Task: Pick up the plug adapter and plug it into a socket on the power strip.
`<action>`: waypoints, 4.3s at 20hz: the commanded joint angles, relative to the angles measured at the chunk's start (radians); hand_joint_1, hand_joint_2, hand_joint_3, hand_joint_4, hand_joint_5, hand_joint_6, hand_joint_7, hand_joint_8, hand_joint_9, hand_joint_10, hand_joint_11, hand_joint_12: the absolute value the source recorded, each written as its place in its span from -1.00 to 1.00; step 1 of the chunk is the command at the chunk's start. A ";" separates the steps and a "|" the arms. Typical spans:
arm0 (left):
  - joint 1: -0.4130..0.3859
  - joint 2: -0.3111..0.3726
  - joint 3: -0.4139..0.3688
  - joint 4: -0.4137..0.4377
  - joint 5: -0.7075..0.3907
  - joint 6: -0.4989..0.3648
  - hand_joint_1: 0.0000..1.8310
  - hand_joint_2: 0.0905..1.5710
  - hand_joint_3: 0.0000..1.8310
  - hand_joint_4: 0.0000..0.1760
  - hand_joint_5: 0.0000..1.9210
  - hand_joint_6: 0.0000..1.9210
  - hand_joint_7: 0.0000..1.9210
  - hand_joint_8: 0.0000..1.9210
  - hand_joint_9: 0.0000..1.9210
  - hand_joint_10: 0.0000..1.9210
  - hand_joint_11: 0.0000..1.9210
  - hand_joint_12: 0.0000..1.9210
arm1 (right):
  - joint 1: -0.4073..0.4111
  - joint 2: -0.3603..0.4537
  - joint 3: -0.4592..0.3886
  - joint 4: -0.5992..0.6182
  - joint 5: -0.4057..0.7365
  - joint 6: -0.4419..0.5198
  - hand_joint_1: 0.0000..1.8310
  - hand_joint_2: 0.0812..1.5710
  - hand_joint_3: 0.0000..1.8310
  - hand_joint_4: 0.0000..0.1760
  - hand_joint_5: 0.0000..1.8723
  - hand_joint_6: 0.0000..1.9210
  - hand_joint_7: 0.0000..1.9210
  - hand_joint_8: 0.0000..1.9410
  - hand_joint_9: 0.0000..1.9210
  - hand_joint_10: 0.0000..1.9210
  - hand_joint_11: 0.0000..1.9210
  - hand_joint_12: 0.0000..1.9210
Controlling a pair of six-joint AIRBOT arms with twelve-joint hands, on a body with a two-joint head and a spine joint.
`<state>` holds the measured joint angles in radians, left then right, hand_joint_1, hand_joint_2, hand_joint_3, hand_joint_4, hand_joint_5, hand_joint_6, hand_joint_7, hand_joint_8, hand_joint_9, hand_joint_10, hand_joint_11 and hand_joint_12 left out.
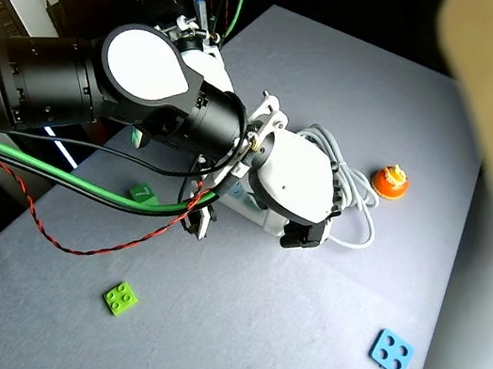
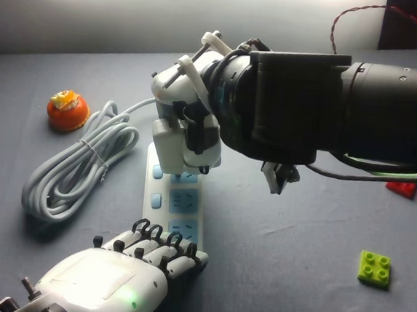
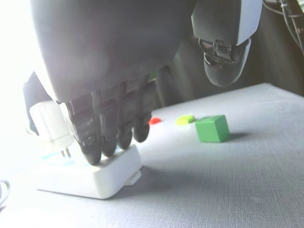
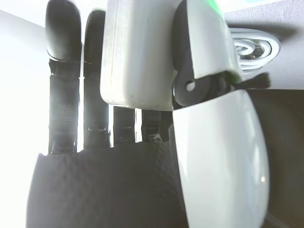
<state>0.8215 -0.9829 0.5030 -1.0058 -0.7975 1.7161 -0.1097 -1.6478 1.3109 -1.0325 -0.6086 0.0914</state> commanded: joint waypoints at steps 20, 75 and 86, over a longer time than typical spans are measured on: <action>0.019 -0.027 0.000 -0.022 0.083 -0.022 -1.00 0.44 -1.00 -1.00 -0.85 -1.00 -0.85 -1.00 -0.86 -1.00 -1.00 -0.57 | -0.063 -0.089 0.037 -0.030 0.081 -0.009 0.50 0.43 -1.00 -1.00 -0.08 -0.01 -0.04 0.17 -0.11 0.41 -0.13 0.30; 0.006 -0.020 0.014 -0.023 0.078 -0.044 -1.00 0.45 -1.00 -1.00 -0.83 -1.00 -0.83 -1.00 -0.85 -1.00 -1.00 -0.54 | -0.016 0.028 -0.065 -0.016 0.101 -0.063 -0.15 0.33 -1.00 -1.00 -0.50 -1.00 -0.47 -1.00 -0.41 -1.00 -0.74 0.01; -0.018 0.016 0.035 -0.023 0.113 -0.036 -1.00 0.45 -1.00 -1.00 -0.86 -1.00 -0.87 -1.00 -0.88 -1.00 -1.00 -0.60 | 0.054 0.118 -0.087 -0.017 0.139 -0.053 -0.42 0.26 -1.00 -1.00 -0.72 -1.00 -0.65 -1.00 -0.63 -1.00 -0.98 0.02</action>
<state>0.7986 -0.9623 0.5278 -0.9989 -0.7288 1.6974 -0.0708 -1.5291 1.2266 -1.0096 -0.5201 0.0326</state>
